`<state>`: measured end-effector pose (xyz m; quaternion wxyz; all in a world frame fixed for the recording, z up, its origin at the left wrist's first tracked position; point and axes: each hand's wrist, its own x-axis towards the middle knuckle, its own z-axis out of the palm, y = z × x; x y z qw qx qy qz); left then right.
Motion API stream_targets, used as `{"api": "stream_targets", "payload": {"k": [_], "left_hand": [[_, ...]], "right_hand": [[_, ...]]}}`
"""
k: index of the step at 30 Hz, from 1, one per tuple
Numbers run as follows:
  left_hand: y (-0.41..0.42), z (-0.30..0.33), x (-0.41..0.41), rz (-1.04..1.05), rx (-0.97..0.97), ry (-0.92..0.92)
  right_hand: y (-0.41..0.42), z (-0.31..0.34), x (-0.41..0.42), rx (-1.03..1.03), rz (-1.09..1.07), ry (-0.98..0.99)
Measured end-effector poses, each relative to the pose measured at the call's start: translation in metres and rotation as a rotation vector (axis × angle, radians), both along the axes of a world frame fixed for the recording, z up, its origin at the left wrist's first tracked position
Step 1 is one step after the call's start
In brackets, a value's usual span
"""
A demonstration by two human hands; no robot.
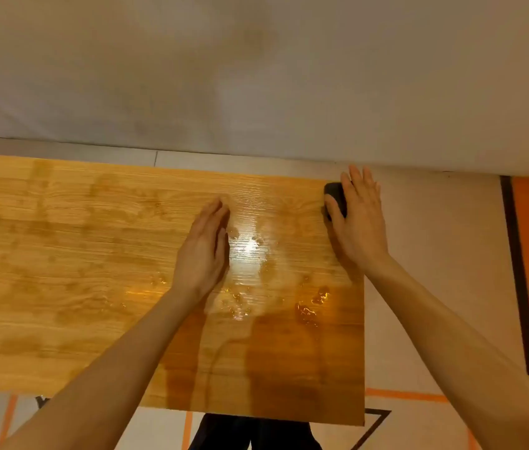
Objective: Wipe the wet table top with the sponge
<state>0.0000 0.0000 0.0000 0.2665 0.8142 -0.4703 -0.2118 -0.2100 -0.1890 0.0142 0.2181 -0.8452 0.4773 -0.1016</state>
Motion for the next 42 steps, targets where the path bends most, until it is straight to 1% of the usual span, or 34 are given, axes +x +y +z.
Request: {"api": "stream_targets", "payload": {"k": [3,5,7,10,12,13,16,18,20,23,26,28,31,33,34,36,39,42], "left_hand": [[-0.003,-0.012,0.011,-0.077,0.045,-0.157],[-0.001,-0.022,0.014,-0.130,0.081,-0.191],[0.002,-0.029,0.015,-0.157,0.073,-0.224],[0.002,-0.034,0.017,-0.154,0.039,-0.244],[0.000,-0.034,0.017,-0.149,0.018,-0.238],[0.001,-0.035,0.017,-0.148,0.010,-0.238],[0.003,-0.037,0.016,-0.147,-0.001,-0.243],[0.003,-0.038,0.016,-0.145,0.011,-0.241],[0.002,-0.038,0.016,-0.138,0.014,-0.232],[0.001,-0.039,0.018,-0.145,0.001,-0.240],[0.001,-0.041,0.020,-0.146,-0.007,-0.240],[0.002,-0.042,0.021,-0.151,-0.002,-0.243],[0.004,-0.042,0.020,-0.167,-0.004,-0.252],[0.005,-0.043,0.020,-0.171,-0.010,-0.260],[0.004,-0.043,0.020,-0.169,-0.013,-0.264],[0.003,-0.043,0.020,-0.169,-0.017,-0.273],[0.002,-0.044,0.020,-0.179,-0.014,-0.278],[0.000,-0.045,0.023,-0.183,-0.019,-0.287]], "right_hand": [[-0.006,-0.017,0.002,0.010,0.008,0.063],[-0.003,-0.031,0.005,-0.002,0.001,0.061],[-0.003,-0.039,0.007,-0.041,-0.016,0.056],[-0.005,-0.047,0.009,-0.084,-0.041,0.016],[-0.004,-0.049,0.008,-0.102,-0.049,-0.054],[-0.002,-0.049,0.007,-0.090,-0.058,-0.090],[0.018,-0.045,-0.002,0.057,-0.095,-0.145],[0.044,-0.041,-0.012,0.065,-0.074,-0.121],[0.061,-0.040,-0.019,0.011,-0.026,-0.041],[0.037,-0.043,-0.005,-0.035,-0.030,0.027],[-0.012,-0.047,0.031,-0.067,-0.102,0.007],[-0.025,-0.051,0.043,-0.043,-0.144,0.007],[0.013,-0.047,0.028,-0.078,-0.120,-0.044],[0.063,-0.041,0.007,-0.001,-0.079,-0.050],[0.085,-0.038,-0.001,0.023,-0.049,-0.036],[0.100,-0.039,-0.007,-0.018,-0.005,0.026],[0.054,-0.044,0.024,-0.077,0.009,0.109],[0.006,-0.049,0.066,-0.071,-0.038,0.040]]}}
